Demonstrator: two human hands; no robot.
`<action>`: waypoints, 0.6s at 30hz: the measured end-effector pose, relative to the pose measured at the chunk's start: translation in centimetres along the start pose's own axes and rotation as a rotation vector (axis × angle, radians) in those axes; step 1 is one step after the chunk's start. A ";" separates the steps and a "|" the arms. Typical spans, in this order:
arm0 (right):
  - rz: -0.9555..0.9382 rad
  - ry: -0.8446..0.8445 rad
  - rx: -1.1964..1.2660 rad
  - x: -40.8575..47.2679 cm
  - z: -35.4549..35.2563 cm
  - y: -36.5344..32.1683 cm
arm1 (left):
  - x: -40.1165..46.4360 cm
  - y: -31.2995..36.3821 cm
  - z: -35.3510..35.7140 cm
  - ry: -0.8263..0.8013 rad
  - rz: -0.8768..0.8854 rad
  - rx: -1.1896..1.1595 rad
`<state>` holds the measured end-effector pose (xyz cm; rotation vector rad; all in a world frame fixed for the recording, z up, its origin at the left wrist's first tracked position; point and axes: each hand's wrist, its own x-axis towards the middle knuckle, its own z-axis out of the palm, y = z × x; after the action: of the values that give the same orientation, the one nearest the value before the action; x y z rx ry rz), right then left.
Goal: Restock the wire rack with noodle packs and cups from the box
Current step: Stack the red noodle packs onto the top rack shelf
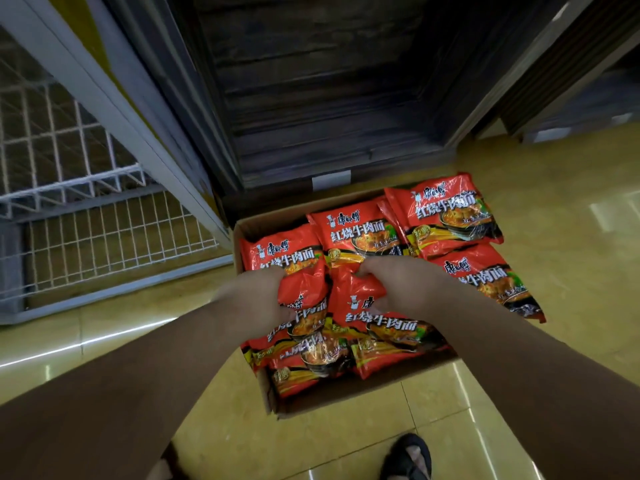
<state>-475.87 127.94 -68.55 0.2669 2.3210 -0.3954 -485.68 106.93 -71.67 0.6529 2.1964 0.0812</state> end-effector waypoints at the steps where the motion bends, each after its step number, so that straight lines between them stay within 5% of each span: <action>1: 0.003 0.024 -0.005 -0.4 -0.8 -0.3 | -0.5 -0.1 -0.7 0.025 0.001 0.002; 18: -0.126 0.326 -0.280 -19.7 -27.2 -11.6 | -20.6 3.2 -22.6 0.404 0.041 0.019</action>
<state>-483.46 125.48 -33.93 0.0495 2.6856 -0.0861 -490.12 103.35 -41.47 0.7431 2.5727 0.2311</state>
